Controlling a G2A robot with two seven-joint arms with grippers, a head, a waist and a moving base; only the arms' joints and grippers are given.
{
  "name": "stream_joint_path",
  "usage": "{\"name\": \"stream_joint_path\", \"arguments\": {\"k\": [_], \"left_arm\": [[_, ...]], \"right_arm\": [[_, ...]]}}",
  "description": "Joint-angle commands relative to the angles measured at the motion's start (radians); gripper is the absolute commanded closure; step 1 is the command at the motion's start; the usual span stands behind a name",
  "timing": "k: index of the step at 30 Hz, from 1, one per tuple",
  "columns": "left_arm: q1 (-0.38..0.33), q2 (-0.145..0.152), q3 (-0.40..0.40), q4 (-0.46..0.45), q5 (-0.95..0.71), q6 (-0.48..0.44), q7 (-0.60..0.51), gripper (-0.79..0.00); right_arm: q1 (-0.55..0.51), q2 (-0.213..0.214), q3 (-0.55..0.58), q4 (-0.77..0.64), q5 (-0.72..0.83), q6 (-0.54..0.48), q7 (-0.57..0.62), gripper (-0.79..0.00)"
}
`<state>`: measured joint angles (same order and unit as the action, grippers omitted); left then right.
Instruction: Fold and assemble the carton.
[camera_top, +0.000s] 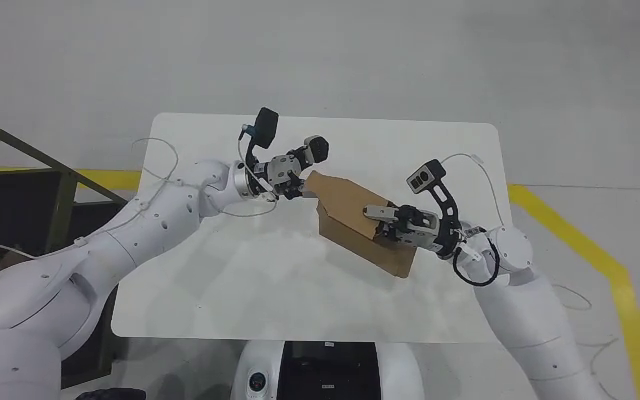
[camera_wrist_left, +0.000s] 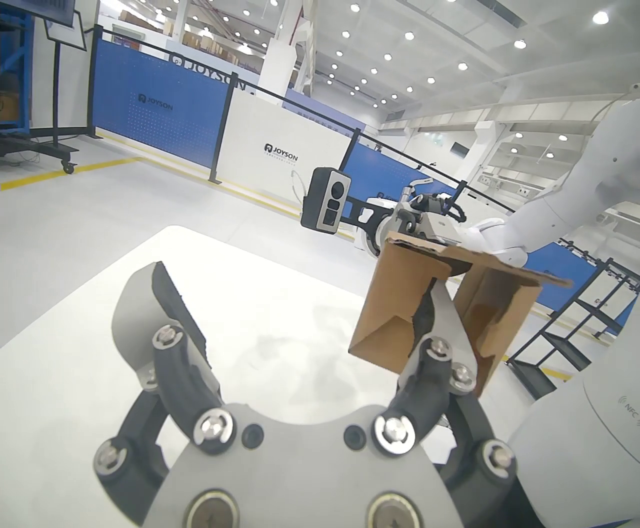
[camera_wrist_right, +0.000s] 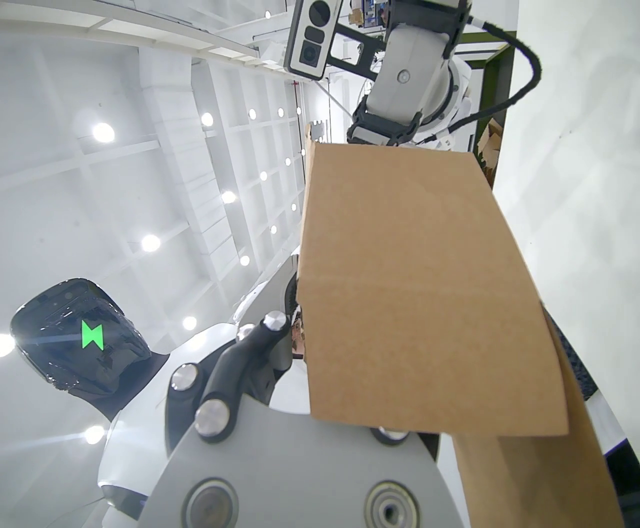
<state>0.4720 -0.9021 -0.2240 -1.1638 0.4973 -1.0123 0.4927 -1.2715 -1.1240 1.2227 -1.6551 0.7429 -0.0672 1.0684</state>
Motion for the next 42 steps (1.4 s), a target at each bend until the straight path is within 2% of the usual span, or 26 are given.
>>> {"name": "stream_joint_path", "arguments": {"k": [1, 10, 16, 22, 36, 42], "left_arm": [[0.006, 0.012, -0.005, -0.007, 0.005, 0.000, 0.007, -0.785], [0.031, 0.059, -0.031, -0.072, 0.039, 0.000, 0.041, -0.785], [0.053, 0.073, -0.033, -0.104, 0.055, 0.000, 0.047, -0.785], [0.051, 0.066, -0.030, -0.099, 0.031, 0.000, 0.026, -0.785], [0.030, 0.025, -0.015, -0.110, 0.000, 0.000, -0.007, -0.785], [0.035, 0.035, -0.027, -0.110, 0.021, 0.000, 0.021, -0.785]], "right_arm": [[-0.006, 0.002, 0.009, -0.002, -0.001, 0.000, -0.001, 0.000], [-0.019, 0.005, 0.023, -0.007, -0.010, 0.000, -0.012, 0.000], [-0.017, 0.004, 0.017, -0.009, -0.012, 0.001, -0.017, 0.000], [-0.007, 0.000, 0.000, -0.015, -0.006, 0.000, -0.012, 0.000], [0.001, -0.005, -0.024, -0.012, -0.004, -0.004, -0.016, 0.000], [-0.006, 0.001, 0.007, 0.005, -0.021, -0.005, -0.019, 0.000]]}}
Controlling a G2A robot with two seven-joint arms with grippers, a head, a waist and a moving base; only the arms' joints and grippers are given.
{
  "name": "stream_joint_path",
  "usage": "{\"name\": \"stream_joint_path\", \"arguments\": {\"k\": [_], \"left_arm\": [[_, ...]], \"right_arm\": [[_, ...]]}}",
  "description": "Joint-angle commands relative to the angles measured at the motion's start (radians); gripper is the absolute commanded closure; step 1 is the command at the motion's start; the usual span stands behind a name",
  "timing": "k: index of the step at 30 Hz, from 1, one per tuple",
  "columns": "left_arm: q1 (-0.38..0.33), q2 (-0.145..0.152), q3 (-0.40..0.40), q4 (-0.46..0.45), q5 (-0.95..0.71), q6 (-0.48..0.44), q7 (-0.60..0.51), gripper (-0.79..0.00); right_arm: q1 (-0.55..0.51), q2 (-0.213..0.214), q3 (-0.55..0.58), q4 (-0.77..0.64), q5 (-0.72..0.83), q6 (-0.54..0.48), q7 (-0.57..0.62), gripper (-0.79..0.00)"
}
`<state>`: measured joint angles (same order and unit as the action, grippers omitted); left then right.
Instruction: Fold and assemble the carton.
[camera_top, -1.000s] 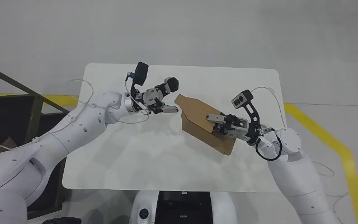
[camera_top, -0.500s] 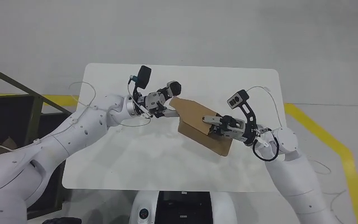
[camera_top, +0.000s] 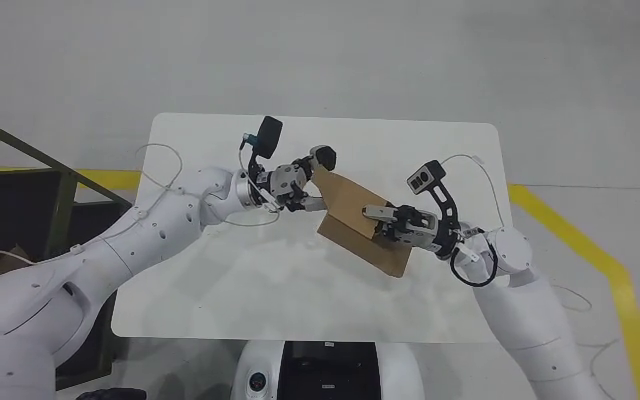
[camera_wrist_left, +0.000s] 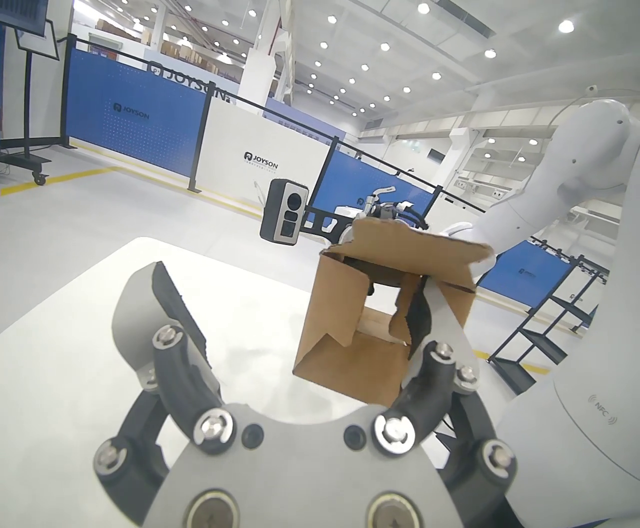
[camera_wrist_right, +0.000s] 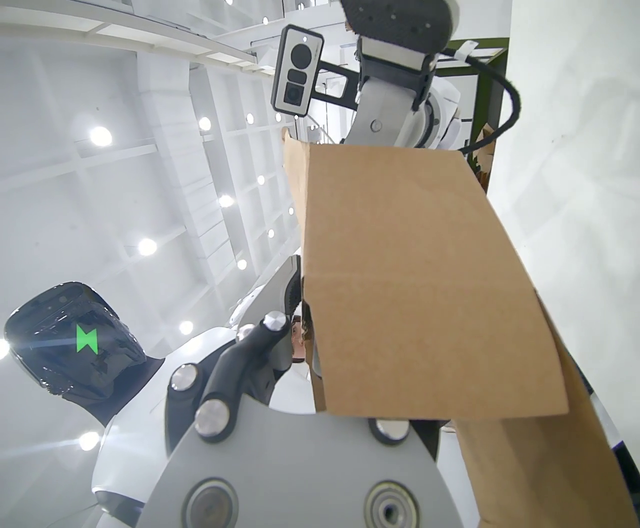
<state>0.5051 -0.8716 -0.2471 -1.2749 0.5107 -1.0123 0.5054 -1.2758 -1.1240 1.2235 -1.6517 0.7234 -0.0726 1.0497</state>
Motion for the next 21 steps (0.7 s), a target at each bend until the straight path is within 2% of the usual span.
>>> {"name": "stream_joint_path", "arguments": {"k": [1, 10, 16, 21], "left_arm": [[0.004, 0.008, -0.007, 0.002, 0.014, 0.000, 0.013, -0.785], [0.035, 0.065, -0.056, 0.014, 0.053, 0.000, 0.069, -0.785], [0.039, 0.082, -0.098, 0.008, 0.070, 0.000, 0.099, -0.785], [0.038, 0.085, -0.114, 0.000, 0.069, 0.000, 0.093, -0.785]], "right_arm": [[-0.004, 0.002, 0.010, 0.002, -0.003, -0.001, 0.000, 0.000], [-0.030, 0.009, 0.035, -0.007, -0.010, 0.006, 0.017, 0.000], [-0.037, 0.009, 0.028, -0.007, -0.025, 0.007, 0.013, 0.000], [-0.040, 0.010, 0.022, -0.008, -0.036, 0.013, 0.017, 0.000]]}}
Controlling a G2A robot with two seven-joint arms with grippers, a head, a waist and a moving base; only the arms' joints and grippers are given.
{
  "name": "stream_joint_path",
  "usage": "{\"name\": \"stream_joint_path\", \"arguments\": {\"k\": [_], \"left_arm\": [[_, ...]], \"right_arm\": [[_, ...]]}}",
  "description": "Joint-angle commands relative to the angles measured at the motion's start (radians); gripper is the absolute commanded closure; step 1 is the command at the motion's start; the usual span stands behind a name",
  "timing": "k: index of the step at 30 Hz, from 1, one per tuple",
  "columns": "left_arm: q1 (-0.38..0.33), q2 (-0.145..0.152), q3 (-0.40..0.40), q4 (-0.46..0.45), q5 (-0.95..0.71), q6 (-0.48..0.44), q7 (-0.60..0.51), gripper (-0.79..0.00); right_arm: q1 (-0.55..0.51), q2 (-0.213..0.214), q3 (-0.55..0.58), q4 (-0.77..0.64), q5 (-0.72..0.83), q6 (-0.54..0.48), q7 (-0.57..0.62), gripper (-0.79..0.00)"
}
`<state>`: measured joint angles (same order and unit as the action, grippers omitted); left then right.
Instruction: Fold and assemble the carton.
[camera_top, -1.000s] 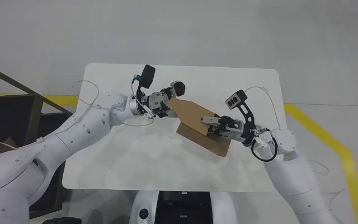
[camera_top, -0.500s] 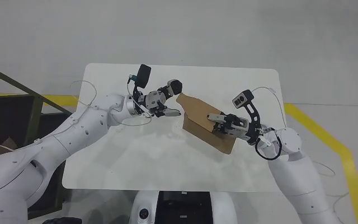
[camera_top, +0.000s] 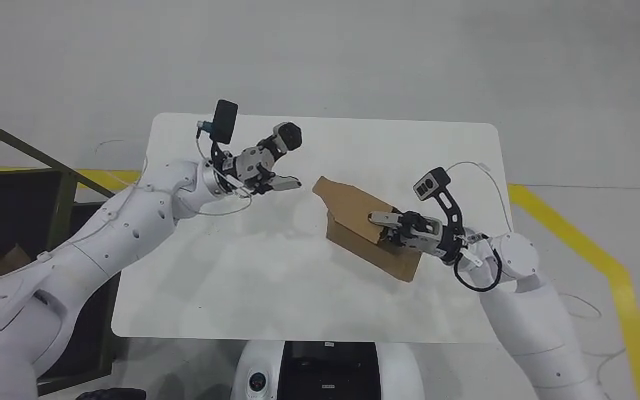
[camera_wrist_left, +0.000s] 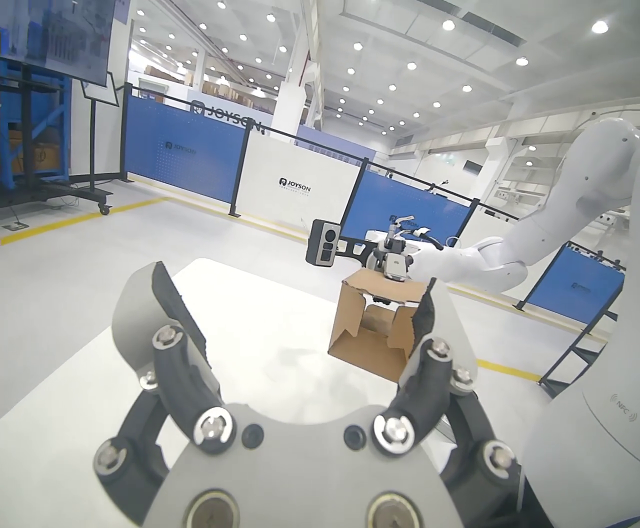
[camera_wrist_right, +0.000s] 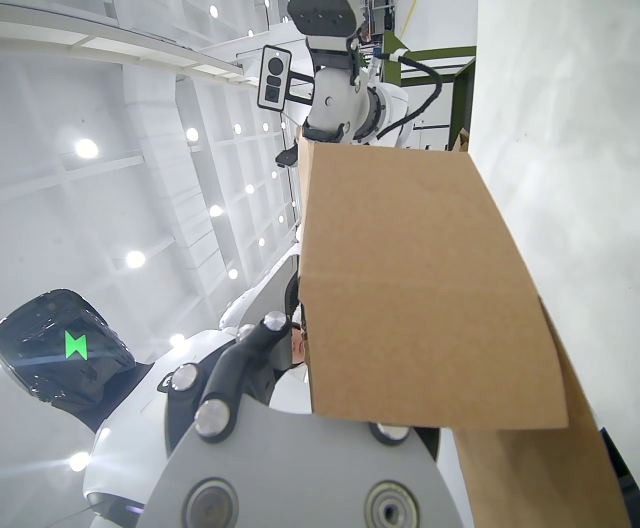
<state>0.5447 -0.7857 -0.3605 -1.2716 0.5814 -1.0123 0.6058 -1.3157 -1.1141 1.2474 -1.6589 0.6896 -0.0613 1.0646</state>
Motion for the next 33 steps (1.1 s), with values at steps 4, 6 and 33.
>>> {"name": "stream_joint_path", "arguments": {"k": [4, 6, 33], "left_arm": [[-0.019, -0.009, 0.020, -0.023, -0.041, 0.000, -0.074, -0.785], [-0.037, -0.016, 0.032, -0.029, -0.061, 0.000, -0.117, -0.785], [-0.076, -0.053, 0.109, -0.027, -0.326, 0.000, -0.449, -0.785]], "right_arm": [[0.002, -0.001, -0.019, -0.004, -0.018, 0.005, 0.001, 0.000], [0.006, -0.002, -0.033, -0.005, -0.030, 0.007, 0.001, 0.000], [0.029, -0.009, -0.048, -0.007, 0.027, -0.026, -0.007, 0.000]]}}
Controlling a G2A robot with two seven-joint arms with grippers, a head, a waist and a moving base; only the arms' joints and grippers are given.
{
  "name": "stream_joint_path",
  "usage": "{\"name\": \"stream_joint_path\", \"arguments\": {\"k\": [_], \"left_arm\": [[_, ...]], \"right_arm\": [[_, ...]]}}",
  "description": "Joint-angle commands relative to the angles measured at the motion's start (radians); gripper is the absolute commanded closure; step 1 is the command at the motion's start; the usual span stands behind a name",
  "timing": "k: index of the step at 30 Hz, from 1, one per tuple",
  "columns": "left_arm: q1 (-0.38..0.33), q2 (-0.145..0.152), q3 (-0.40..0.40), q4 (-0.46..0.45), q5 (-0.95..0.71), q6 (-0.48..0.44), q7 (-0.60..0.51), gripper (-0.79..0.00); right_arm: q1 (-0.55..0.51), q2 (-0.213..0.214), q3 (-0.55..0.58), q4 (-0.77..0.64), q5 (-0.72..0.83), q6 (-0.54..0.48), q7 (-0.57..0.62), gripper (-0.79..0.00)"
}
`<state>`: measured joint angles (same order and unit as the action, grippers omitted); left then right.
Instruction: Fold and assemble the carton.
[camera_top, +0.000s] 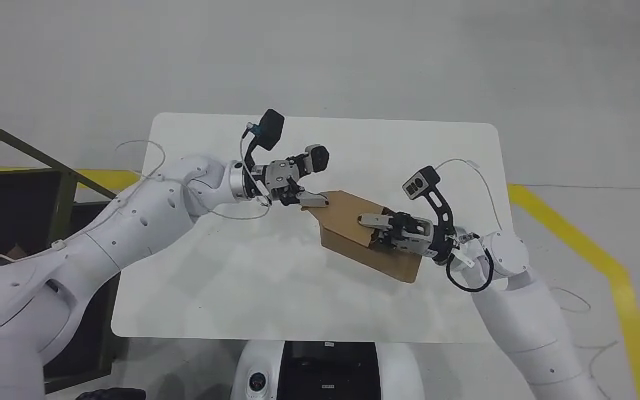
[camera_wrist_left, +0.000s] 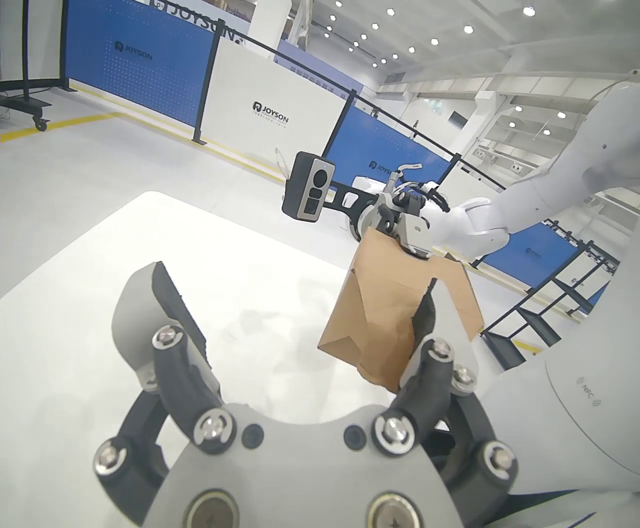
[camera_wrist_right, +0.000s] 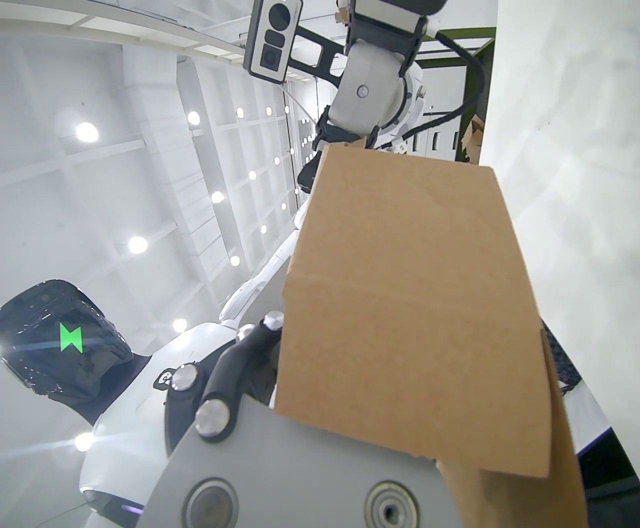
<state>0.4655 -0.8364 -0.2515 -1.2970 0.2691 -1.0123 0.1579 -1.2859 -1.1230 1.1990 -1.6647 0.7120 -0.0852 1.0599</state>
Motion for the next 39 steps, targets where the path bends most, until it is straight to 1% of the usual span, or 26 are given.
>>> {"name": "stream_joint_path", "arguments": {"k": [1, 17, 23, 31, 39], "left_arm": [[0.005, -0.004, 0.000, 0.000, -0.024, 0.000, -0.005, -0.785], [0.045, -0.026, -0.028, 0.005, -0.083, 0.000, -0.050, -0.785], [0.049, -0.022, -0.059, 0.032, -0.078, 0.000, -0.073, -0.785], [0.069, -0.013, -0.087, 0.031, -0.083, 0.000, -0.111, -0.785], [0.094, -0.019, -0.101, 0.037, -0.137, 0.000, -0.162, -0.785]], "right_arm": [[-0.002, -0.001, 0.001, -0.002, 0.006, -0.005, -0.003, 0.000], [0.002, -0.006, -0.001, -0.005, 0.038, -0.029, -0.018, 0.000], [0.001, -0.006, 0.003, -0.003, 0.035, -0.029, -0.018, 0.000], [-0.004, -0.005, 0.007, -0.012, 0.037, -0.032, -0.008, 0.000], [-0.004, -0.007, 0.008, -0.015, 0.046, -0.043, 0.000, 0.000]]}}
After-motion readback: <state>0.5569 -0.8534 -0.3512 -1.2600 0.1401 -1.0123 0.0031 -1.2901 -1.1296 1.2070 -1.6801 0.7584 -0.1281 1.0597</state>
